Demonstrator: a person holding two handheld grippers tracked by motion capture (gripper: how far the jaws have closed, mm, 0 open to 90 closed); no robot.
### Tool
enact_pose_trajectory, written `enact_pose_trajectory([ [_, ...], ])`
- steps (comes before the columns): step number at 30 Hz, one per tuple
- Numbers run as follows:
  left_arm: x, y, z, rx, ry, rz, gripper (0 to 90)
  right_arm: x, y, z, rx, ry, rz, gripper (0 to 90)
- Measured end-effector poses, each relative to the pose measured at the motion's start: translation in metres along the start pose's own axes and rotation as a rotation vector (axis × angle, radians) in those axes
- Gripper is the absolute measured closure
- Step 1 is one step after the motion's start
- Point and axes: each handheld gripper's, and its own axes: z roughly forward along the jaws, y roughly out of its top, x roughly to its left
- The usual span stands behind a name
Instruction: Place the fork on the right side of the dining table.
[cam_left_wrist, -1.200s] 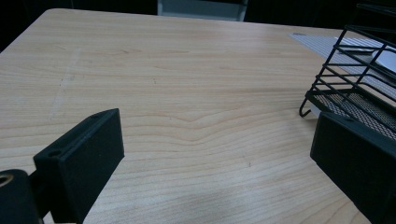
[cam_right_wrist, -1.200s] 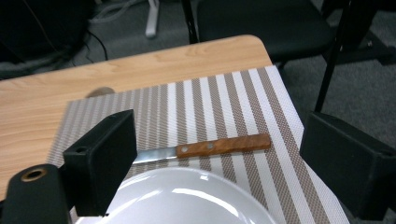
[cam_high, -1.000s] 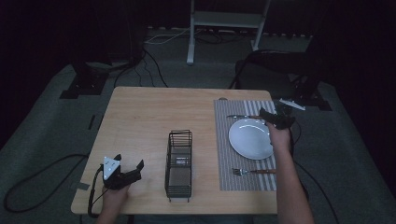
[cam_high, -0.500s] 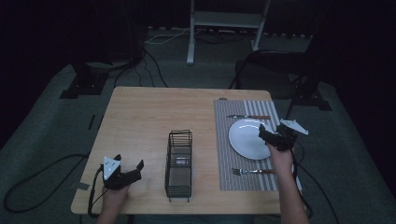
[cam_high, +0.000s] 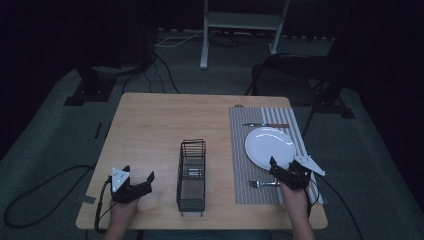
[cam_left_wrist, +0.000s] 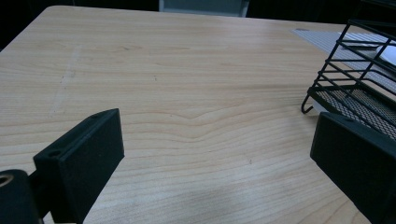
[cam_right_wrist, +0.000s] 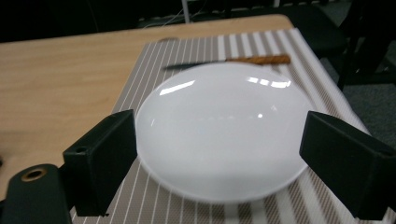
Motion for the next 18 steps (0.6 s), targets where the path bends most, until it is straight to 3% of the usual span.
enact_pose_trajectory([
  [9, -0.002, 0.0, 0.001, 0.005, 0.008, 0.018, 2.7, 0.016, -0.031, -0.02, 0.007, 0.02, -0.03, 10.7],
  [18, -0.002, 0.0, 0.001, 0.005, 0.006, 0.016, 2.7, 0.024, -0.072, -0.026, 0.08, 0.028, -0.076, 10.7],
])
